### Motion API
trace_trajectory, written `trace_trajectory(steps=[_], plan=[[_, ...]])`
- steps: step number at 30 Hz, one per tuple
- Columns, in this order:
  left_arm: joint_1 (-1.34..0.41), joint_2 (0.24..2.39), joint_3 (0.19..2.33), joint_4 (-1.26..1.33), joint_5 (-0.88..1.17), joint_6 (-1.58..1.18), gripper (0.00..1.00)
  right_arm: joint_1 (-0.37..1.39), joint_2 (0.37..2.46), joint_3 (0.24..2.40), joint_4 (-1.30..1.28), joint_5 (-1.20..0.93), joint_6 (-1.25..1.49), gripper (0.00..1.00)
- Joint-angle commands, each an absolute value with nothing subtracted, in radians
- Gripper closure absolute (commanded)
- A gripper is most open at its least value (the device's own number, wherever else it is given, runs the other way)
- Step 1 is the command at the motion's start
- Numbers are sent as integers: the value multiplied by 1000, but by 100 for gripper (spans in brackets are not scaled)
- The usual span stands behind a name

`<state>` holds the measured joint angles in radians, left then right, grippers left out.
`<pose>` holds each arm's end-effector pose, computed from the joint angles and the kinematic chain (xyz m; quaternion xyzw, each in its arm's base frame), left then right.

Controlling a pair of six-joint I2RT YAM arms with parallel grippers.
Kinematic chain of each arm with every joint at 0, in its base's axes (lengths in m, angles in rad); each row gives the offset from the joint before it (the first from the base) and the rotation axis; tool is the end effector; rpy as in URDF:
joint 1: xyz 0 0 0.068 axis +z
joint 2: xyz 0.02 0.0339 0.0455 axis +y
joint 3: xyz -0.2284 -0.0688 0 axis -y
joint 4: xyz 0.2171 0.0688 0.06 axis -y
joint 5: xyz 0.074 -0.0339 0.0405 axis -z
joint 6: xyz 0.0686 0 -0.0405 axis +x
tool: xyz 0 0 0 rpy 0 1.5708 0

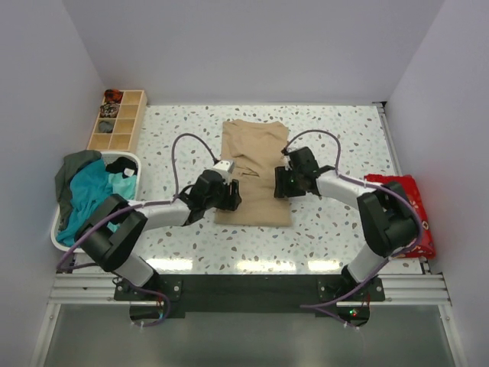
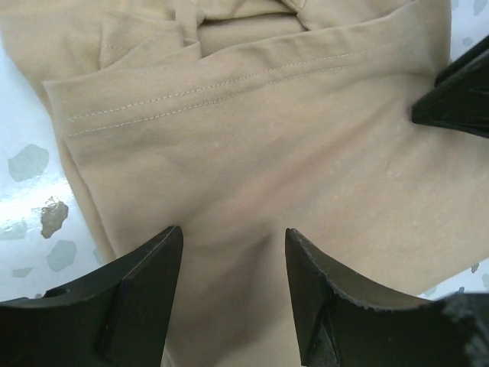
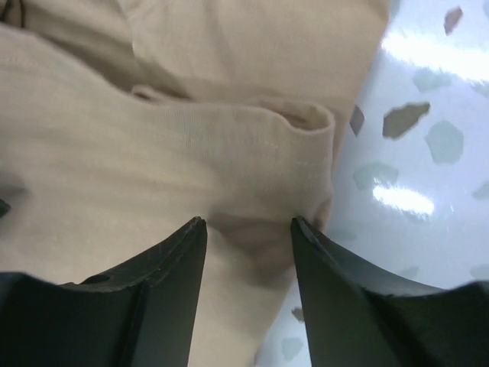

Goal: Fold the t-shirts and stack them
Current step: Grab one side of the 2/3 rectangular tshirt with both arms

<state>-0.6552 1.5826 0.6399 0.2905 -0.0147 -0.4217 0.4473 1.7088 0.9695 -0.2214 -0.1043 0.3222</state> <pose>0.2481 -0.1894 0.1149 0.1012 0.8906 -0.2217 0.3840 0.2978 0.1508 0.1212 -0.0752 0.9497 0.1587 0.2593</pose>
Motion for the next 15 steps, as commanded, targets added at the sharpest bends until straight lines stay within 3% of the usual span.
trace_trajectory(steps=[1,5,9,15], plan=[[-657,1451,646,311,-40,-370,38,443,1520,928,-215,-95,304,44],[-658,1323,686,233,-58,-367,34,442,1421,943,-250,-54,327,36],[-657,1270,686,106,-109,-397,33,431,1402,924,-342,-77,376,36],[-658,1137,459,127,-92,-517,27,430,1325,776,-278,-162,480,36]])
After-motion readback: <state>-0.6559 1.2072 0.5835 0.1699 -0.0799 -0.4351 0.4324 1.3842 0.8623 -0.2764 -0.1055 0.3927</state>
